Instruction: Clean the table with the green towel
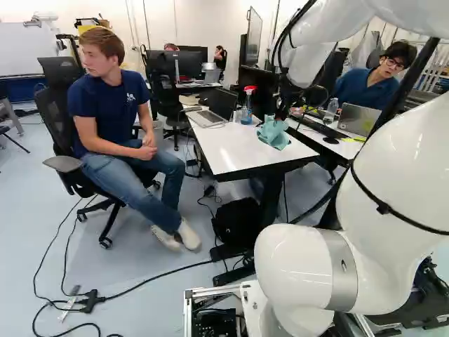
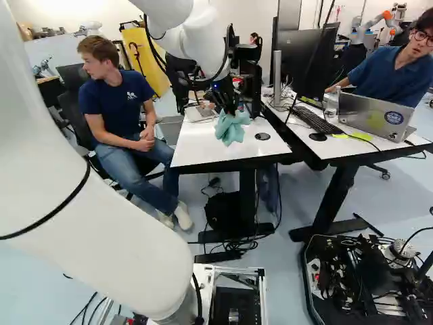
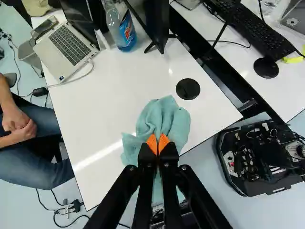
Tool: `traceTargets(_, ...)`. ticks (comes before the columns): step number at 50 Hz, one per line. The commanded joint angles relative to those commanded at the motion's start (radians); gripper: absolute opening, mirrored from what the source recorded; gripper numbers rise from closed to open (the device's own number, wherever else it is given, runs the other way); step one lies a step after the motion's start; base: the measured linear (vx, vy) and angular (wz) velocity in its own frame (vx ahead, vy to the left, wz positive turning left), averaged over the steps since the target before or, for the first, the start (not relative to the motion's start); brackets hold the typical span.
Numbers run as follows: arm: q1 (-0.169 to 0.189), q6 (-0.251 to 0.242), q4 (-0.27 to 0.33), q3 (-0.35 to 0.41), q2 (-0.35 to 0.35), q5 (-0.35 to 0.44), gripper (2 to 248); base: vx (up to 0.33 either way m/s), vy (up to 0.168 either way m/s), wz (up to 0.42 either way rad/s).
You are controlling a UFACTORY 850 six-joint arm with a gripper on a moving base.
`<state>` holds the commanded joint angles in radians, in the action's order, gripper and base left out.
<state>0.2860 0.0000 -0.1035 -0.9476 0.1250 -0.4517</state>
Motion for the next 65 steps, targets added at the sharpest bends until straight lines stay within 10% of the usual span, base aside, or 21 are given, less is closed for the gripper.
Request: traceTargets(65, -0.126, 0.000, 0.000, -0.087, -0.090, 0.000, 25, 0.000, 0.000, 0.000)
